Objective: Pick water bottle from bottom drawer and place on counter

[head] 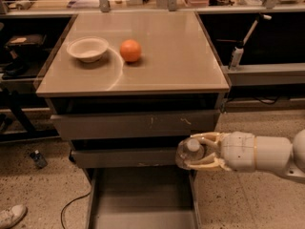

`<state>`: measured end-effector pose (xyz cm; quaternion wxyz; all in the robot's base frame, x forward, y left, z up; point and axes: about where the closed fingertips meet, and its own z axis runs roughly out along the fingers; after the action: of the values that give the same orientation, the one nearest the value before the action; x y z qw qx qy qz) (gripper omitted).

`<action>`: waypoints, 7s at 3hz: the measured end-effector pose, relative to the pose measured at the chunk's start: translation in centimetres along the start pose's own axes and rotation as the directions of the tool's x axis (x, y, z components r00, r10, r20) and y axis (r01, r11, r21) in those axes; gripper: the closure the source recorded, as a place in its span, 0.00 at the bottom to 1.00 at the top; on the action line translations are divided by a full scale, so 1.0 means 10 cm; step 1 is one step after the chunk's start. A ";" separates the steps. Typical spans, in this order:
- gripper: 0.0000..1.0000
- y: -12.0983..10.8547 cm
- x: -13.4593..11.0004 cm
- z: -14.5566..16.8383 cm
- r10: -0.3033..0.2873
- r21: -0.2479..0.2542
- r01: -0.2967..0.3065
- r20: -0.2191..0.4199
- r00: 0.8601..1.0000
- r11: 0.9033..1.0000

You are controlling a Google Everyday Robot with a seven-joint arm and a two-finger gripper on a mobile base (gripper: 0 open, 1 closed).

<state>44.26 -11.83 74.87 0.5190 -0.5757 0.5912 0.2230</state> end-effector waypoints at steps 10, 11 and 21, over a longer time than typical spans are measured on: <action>1.00 -2.37 -1.10 -0.59 -0.088 0.111 0.077 0.089 0.992 0.991; 1.00 -2.43 -1.16 -0.61 -0.100 0.118 0.088 0.094 0.991 0.989; 1.00 -3.00 -0.95 0.26 0.150 -0.246 -0.168 -0.091 0.984 0.954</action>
Offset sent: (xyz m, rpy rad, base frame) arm 0.0101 -0.0071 0.0382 -0.0159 -0.0380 -0.0010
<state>70.62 -12.47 92.22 0.4002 -0.5952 0.6204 0.3172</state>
